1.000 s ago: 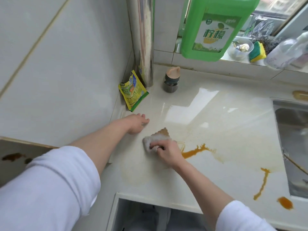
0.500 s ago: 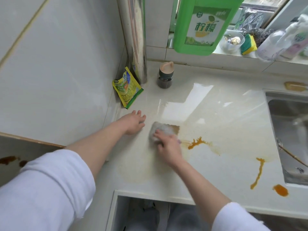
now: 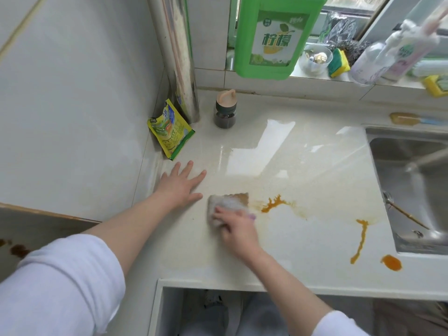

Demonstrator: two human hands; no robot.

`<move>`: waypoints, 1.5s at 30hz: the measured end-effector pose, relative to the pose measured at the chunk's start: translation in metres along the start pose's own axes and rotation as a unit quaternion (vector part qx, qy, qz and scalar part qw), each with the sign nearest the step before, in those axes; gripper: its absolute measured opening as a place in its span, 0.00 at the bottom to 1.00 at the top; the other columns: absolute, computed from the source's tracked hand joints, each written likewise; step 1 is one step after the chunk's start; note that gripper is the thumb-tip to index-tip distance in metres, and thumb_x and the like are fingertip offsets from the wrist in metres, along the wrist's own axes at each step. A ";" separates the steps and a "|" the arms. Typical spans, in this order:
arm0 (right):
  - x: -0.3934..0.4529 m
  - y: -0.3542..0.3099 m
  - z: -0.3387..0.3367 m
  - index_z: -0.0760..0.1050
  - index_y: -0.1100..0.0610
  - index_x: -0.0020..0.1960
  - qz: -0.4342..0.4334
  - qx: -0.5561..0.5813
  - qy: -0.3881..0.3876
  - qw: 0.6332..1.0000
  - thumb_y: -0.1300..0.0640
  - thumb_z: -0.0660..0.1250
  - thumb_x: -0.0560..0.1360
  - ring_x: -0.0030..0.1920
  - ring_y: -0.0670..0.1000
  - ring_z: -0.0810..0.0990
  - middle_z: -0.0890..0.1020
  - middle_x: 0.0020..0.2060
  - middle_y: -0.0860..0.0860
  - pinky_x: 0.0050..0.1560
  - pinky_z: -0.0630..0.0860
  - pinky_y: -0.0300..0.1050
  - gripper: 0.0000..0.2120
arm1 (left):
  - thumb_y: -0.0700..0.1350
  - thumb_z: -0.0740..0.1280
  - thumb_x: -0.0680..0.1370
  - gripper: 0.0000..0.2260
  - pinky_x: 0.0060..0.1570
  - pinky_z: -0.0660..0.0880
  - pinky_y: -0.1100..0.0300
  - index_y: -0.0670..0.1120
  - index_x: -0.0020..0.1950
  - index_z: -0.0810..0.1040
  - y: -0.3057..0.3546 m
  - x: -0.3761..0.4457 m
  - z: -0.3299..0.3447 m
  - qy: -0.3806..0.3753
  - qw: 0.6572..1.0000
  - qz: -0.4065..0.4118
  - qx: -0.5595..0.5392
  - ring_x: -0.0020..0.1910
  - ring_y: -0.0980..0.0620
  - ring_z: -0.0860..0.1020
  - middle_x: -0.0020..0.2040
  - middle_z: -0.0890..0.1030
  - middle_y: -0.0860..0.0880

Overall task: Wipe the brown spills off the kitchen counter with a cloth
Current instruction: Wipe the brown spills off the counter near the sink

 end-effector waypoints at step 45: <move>-0.025 0.026 -0.016 0.84 0.46 0.54 -0.170 -0.036 -0.211 0.962 0.57 0.61 0.70 0.53 0.48 0.75 0.82 0.58 0.39 0.58 0.70 0.43 0.18 | 0.55 0.67 0.77 0.44 0.73 0.59 0.39 0.63 0.78 0.36 0.019 0.015 -0.009 -0.113 0.988 -0.065 -0.082 0.78 0.31 0.39 0.80 0.38 0.40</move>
Point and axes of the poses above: each hand's wrist, its own x-axis towards the middle knuckle, its own z-axis out of the palm, y = z × x, the point moved 10 cm from there along x, towards the middle knuckle
